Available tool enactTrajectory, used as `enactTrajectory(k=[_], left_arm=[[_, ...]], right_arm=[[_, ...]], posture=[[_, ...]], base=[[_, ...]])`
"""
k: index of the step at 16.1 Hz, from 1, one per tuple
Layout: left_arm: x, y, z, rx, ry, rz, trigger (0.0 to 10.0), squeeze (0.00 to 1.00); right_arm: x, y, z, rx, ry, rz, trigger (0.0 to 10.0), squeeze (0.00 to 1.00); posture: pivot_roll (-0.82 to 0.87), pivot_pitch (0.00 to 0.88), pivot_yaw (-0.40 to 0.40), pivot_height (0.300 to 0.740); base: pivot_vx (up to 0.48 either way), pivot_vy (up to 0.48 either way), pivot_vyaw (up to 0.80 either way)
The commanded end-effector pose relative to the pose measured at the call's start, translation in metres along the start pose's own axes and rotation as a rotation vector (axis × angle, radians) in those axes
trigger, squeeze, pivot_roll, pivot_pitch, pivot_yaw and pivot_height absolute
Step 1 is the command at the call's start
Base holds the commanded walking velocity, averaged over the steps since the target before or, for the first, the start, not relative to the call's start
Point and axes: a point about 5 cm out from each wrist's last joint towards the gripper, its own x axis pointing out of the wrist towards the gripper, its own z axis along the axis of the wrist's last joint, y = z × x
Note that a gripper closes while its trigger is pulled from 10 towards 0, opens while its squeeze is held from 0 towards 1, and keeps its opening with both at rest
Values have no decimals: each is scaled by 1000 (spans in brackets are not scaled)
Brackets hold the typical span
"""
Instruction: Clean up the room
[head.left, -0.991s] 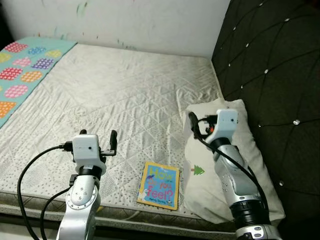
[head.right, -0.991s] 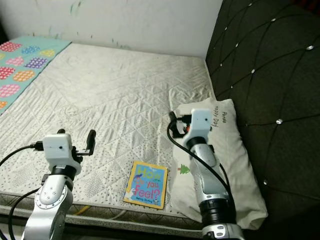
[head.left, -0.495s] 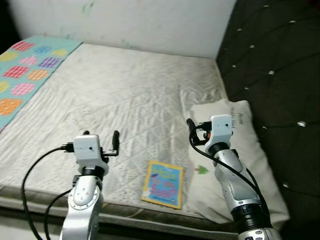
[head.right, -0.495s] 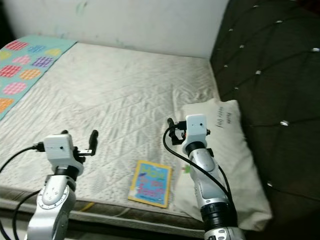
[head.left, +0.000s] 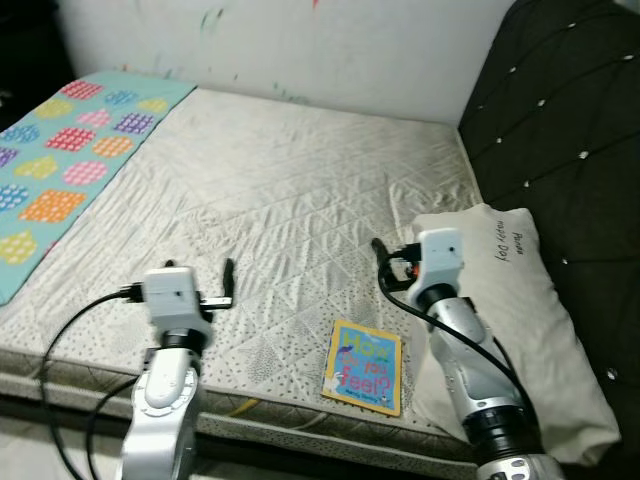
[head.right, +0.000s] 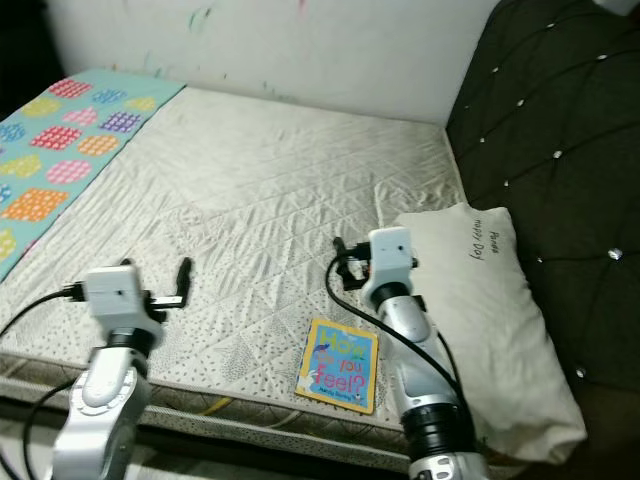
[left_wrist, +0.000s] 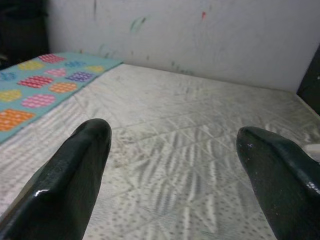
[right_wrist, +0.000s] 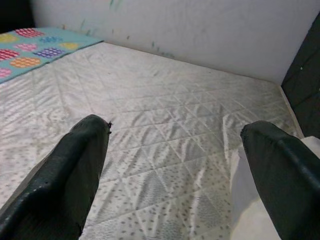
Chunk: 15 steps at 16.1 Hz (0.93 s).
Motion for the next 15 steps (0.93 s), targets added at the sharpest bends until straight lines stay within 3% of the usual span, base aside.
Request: enactTrajectory(k=[1,4,8,11,15], left_arm=[[1,-4,0,-18,5,2,10000,0],[3,-5,0,-23,3,7,10000,0],[7,-4,1,-23,-1,11,10000,0],[8,-4,1,-27,-3,16,10000,0],[8,-5,1,-33,-2,19,10000,0]], right_arm=[[1,-4,3,6,-3,-3,10000,0],[1,2,6,42,-23,17,10000,0],[3,-1,6,33,-13,10,10000,0],[4,-2,6,31,-15,10,10000,0],[4,0,5,17,-13,16,10000,0]], posture=[[86,0,-51,740],[88,0,-53,740],[84,0,-53,740],[83,0,-55,740],[81,0,-54,740]], base=[[0,480,0],[0,480,0],[0,480,0],[0,480,-756],[0,480,0]])
